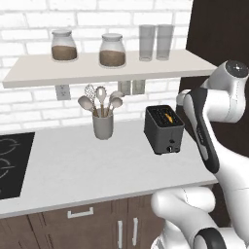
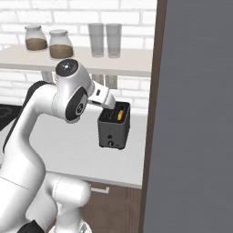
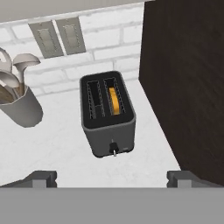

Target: Start the toaster. Once the lever pops up, take the bread to the plate on the dining counter.

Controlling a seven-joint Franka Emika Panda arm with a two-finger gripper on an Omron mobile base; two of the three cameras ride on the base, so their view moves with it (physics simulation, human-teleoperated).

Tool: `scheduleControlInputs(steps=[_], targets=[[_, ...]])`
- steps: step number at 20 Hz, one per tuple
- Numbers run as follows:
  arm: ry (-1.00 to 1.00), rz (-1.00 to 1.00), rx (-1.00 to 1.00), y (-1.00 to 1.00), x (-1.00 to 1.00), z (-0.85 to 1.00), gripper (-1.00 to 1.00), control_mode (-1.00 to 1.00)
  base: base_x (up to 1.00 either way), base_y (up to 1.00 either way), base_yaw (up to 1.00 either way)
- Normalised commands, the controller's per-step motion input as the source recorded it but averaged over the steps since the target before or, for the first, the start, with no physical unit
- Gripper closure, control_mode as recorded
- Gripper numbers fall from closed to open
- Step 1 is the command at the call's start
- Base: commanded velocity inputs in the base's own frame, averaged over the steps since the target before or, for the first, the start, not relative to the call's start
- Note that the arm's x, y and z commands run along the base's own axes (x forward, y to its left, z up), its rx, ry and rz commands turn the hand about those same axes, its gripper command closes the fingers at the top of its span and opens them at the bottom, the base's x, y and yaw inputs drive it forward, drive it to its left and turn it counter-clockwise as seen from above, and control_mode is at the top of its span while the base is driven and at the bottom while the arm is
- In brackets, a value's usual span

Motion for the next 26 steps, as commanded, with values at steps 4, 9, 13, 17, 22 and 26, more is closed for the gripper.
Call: scheduleControlInputs(steps=[4, 9, 13, 17, 22, 26], targets=[[0.0, 0.0, 0.0, 0.0, 0.0, 0.0, -1.0, -1.0, 0.0, 0.0, 0.0], [0.0, 0.0, 0.0, 0.0, 0.0, 0.0, -1.0, -1.0, 0.0, 0.0, 0.0], [0.0, 0.0, 0.0, 0.0, 0.0, 0.0, -1.0, -1.0, 0.0, 0.0, 0.0], [0.0, 0.0, 0.0, 0.0, 0.0, 0.0, -1.0, -1.0, 0.0, 0.0, 0.0], [0.0, 0.0, 0.0, 0.0, 0.0, 0.0, -1.0, -1.0, 0.0, 0.0, 0.0], [0.0, 0.0, 0.0, 0.0, 0.0, 0.0, -1.0, -1.0, 0.0, 0.0, 0.0]])
